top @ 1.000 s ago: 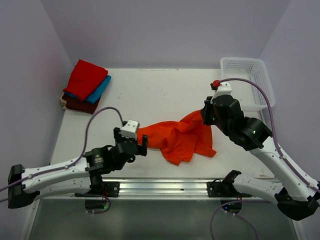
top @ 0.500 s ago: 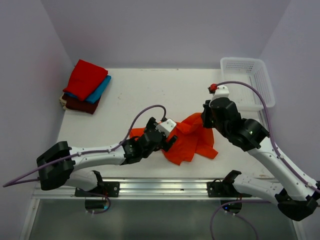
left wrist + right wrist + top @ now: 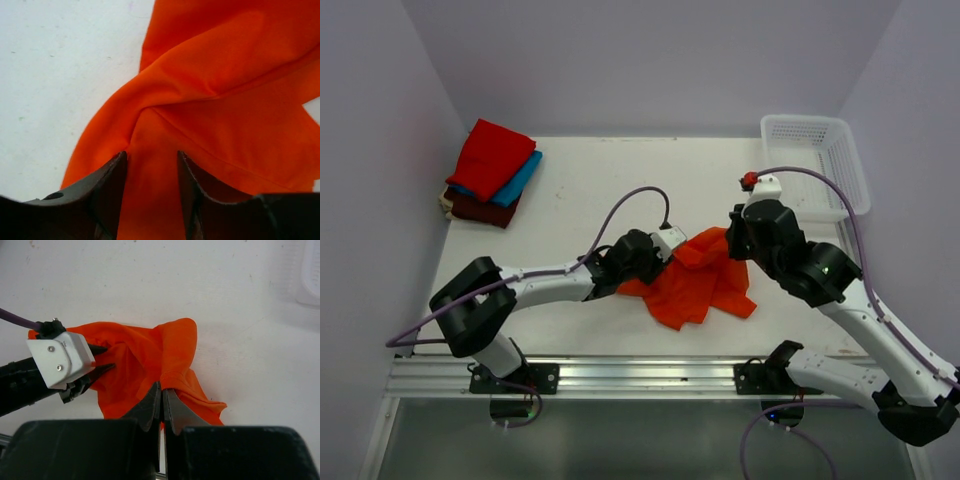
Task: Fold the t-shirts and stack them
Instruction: Flatten out the tshirt
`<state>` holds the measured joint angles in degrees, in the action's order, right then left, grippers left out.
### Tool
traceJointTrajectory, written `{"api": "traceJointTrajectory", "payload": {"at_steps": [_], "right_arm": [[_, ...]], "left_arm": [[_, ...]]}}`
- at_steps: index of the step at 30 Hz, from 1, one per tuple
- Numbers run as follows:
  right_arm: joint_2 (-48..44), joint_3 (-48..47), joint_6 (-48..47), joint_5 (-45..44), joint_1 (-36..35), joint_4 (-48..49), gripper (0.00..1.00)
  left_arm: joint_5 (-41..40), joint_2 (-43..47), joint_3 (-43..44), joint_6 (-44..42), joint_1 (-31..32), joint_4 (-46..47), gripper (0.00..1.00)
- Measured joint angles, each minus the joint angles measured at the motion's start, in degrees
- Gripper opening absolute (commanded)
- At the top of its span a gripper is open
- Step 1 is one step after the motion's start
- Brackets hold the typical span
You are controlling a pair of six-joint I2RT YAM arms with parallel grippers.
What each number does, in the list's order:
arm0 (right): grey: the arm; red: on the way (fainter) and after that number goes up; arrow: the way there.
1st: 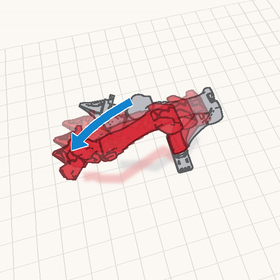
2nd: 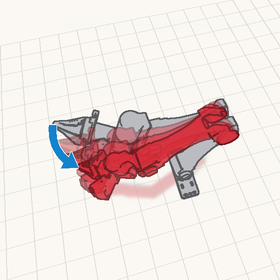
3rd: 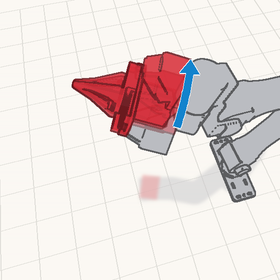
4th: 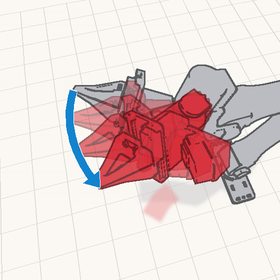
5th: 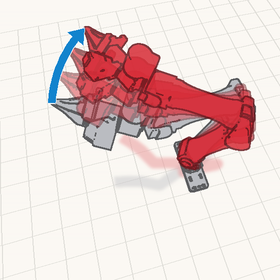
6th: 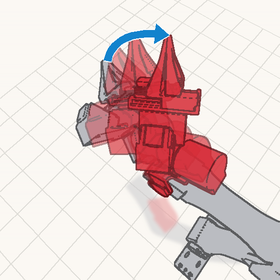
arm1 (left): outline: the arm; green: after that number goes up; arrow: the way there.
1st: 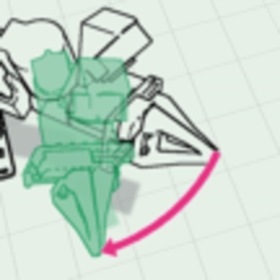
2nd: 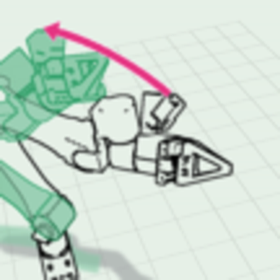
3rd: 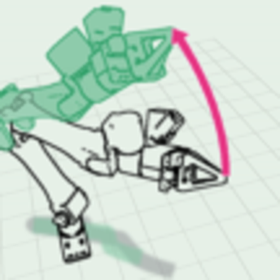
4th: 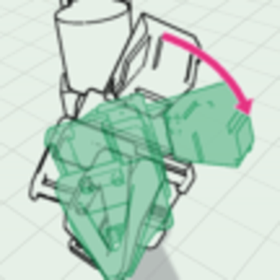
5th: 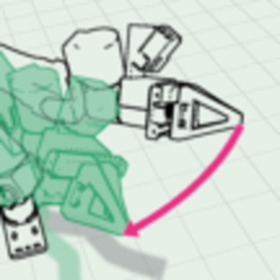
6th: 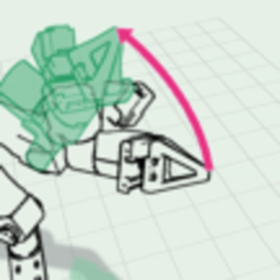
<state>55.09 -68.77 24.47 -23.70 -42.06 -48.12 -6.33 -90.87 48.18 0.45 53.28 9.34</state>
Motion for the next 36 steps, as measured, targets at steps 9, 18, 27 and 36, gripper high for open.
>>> {"api": "traceJointTrajectory", "payload": {"at_steps": [9,18,27,36], "right_arm": [[-1.5,1.3,0.0,-2.4,0.0,-0.5,0.0],[-1.5,1.3,-0.1,-4.4,0.0,-0.7,0.0],[-0.5,1.2,-0.5,-5.5,1.0,-0.8,0.0],[1.2,1.2,-0.6,-5.2,2.0,-0.8,0.0]], "left_arm": [[7.7,5.3,0.5,2.3,1.0,-6.0,0.0],[6.9,14.2,-2.5,12.6,15.8,-12.2,0.0],[4.1,16.0,-7.1,34.2,38.6,-21.9,0.4],[-18.8,27.2,-4.3,47.7,46.3,-38.6,1.0]]}}
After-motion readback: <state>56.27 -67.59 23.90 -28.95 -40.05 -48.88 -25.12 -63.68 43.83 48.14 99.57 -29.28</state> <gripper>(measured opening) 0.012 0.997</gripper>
